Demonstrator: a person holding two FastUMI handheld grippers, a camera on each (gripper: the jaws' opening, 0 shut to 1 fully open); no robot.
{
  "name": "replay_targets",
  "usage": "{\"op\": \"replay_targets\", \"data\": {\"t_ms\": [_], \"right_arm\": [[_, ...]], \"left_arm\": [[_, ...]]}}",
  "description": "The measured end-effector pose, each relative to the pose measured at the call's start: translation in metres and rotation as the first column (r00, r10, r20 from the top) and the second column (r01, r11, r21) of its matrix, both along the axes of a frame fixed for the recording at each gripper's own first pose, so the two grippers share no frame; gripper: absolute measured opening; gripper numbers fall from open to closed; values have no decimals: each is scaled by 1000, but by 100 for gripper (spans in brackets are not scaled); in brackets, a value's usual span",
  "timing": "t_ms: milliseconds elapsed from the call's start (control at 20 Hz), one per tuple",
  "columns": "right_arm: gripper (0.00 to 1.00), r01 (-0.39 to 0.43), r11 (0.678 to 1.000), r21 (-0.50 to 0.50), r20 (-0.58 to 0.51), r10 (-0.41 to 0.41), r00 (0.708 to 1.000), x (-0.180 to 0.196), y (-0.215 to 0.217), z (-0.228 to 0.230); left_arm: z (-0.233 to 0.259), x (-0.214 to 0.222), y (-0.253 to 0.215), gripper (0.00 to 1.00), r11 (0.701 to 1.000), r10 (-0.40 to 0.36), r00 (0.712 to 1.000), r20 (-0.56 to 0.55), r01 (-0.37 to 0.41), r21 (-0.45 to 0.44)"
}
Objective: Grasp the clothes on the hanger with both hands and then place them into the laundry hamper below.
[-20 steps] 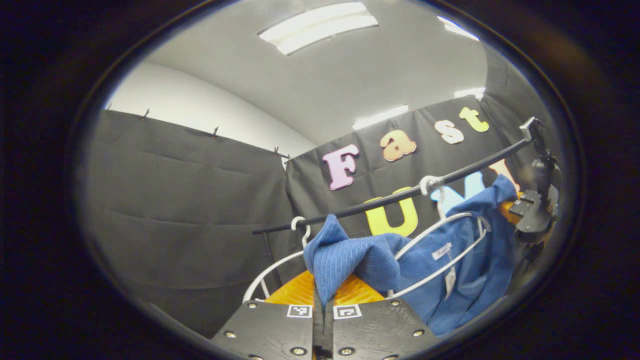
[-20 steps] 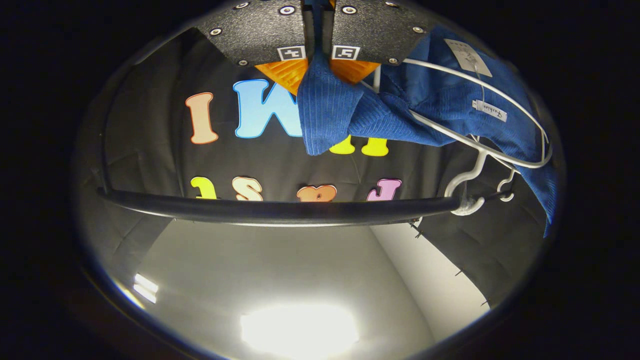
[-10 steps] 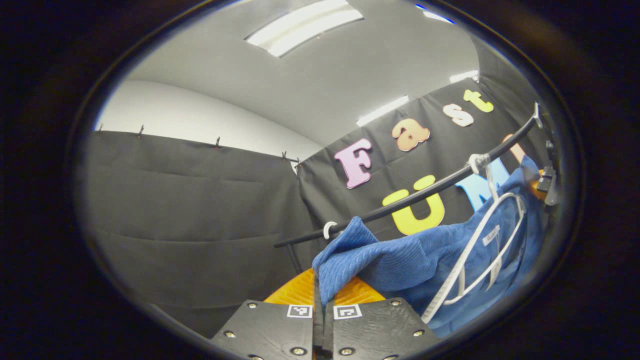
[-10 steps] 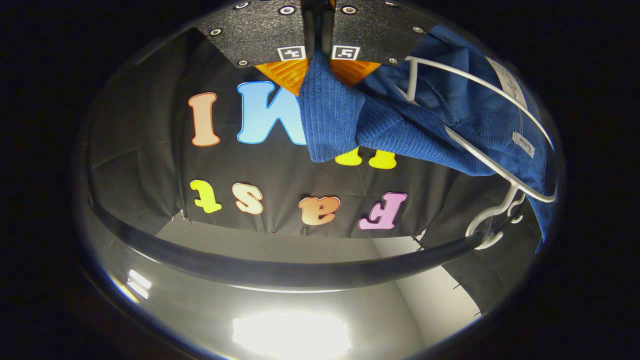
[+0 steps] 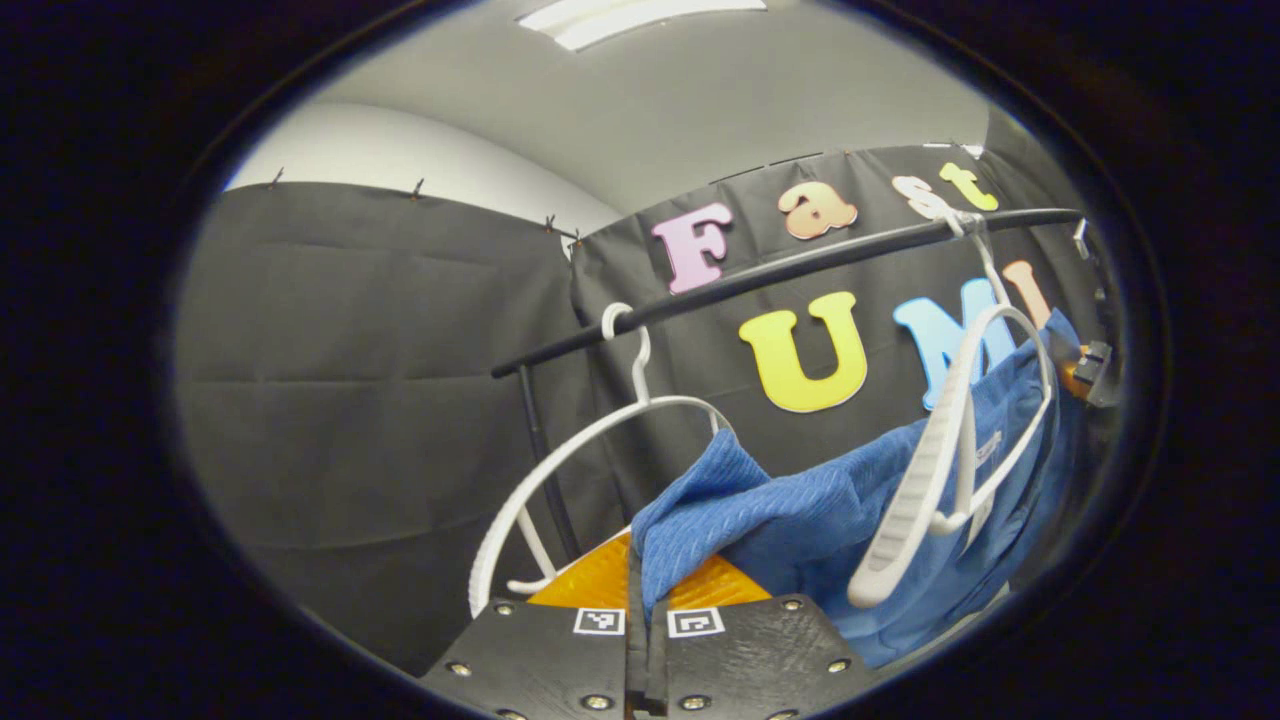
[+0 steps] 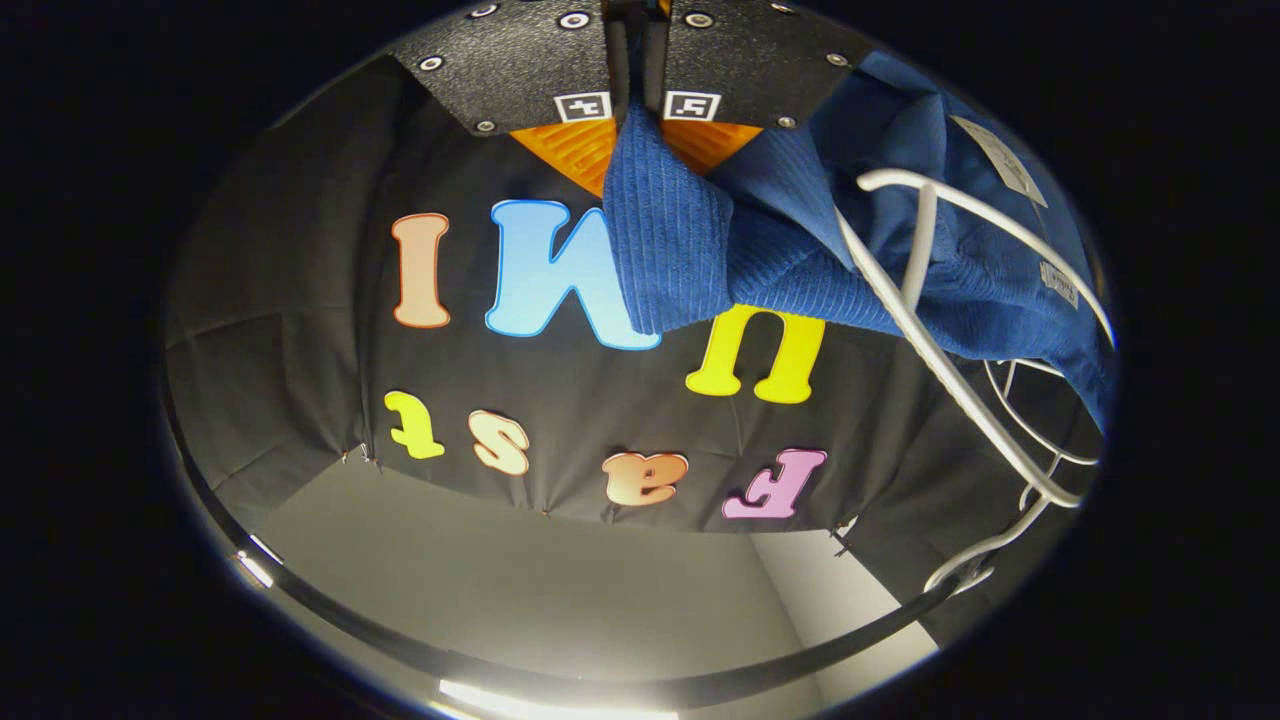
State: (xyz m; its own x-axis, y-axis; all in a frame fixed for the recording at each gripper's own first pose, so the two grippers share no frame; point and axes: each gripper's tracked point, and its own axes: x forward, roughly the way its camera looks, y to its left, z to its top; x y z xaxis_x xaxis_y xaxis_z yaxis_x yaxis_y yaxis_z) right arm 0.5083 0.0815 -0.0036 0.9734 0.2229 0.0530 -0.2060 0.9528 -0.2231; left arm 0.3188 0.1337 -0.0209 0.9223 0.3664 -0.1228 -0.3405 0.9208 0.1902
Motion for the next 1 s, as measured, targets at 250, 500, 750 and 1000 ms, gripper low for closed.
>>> {"op": "replay_targets", "data": {"t_ms": [250,500,750,1000], "right_arm": [[5,-10,998,-58,-27,9,1000,-19,-5,-27],[5,-29,997,-73,-168,16,986,-31,-12,-86],[5,-60,992,-115,-241,31,970,-93,-17,-129],[5,-53,995,-82,-256,31,966,-155,-23,-119]], "left_arm": [[-46,-17,-12,0,999,4,998,-58,-6,-41],[-89,-22,-30,1,996,-26,994,-107,17,-84],[-102,-54,-51,1,993,-74,990,-121,62,-103],[-88,-84,-77,0,984,-152,983,-100,141,-110]]}}
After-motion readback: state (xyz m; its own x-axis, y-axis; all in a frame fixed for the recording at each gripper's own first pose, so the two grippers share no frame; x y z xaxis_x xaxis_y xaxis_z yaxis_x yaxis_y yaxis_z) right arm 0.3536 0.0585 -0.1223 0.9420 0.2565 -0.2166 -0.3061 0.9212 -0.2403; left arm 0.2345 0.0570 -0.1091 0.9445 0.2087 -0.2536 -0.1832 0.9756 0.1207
